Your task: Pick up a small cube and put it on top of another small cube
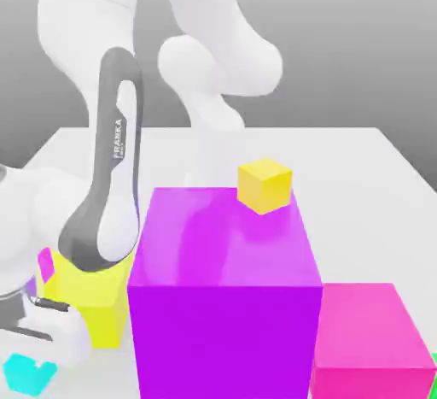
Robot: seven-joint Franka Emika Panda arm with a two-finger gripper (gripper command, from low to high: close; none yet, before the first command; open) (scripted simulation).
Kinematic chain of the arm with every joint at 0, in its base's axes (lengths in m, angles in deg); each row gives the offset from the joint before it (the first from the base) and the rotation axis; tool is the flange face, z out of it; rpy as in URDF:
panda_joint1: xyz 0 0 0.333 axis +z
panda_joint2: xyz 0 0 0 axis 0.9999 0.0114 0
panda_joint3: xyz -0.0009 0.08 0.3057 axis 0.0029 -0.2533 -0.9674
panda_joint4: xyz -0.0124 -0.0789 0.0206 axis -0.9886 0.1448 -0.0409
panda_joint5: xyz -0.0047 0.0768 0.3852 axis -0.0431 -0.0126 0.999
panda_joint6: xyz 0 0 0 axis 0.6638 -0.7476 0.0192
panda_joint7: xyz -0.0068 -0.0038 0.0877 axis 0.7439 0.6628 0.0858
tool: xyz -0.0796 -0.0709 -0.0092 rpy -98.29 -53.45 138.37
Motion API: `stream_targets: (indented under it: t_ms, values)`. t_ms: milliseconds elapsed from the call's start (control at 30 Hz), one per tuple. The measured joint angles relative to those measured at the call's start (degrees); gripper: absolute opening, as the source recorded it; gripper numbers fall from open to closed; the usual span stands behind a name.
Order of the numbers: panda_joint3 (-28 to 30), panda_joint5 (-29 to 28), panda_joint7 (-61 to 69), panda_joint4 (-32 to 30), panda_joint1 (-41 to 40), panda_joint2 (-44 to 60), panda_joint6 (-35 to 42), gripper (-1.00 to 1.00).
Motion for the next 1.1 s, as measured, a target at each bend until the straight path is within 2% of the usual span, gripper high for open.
stream_targets:
  t_ms: [100, 167, 367, 567, 667, 800, 1100]
  values:
    - [1.26, -1.69, -1.17, -1.26, 0.92, -5.58, 4.29, -1.0]
    - [1.48, -5.13, 1.62, -0.64, 1.91, -6.84, 6.68, -1.0]
    - [1.4, -20.42, 13.65, 2.65, 6.96, -9.42, 14.56, -1.0]
    - [0.06, -37.58, 22.54, 4.74, 13.84, -16.33, 26.04, -1.0]
    - [-1.61, -37.91, 18.64, 2.61, 16.05, -22.09, 30.13, -1.0]
    - [-3.36, -35.16, 11.87, -1.13, 19.54, -30.17, 34.34, -1.0]
    - [-7.69, -23.89, -0.98, -10.2, 23.79, -48.74, 41.51, -1.0]
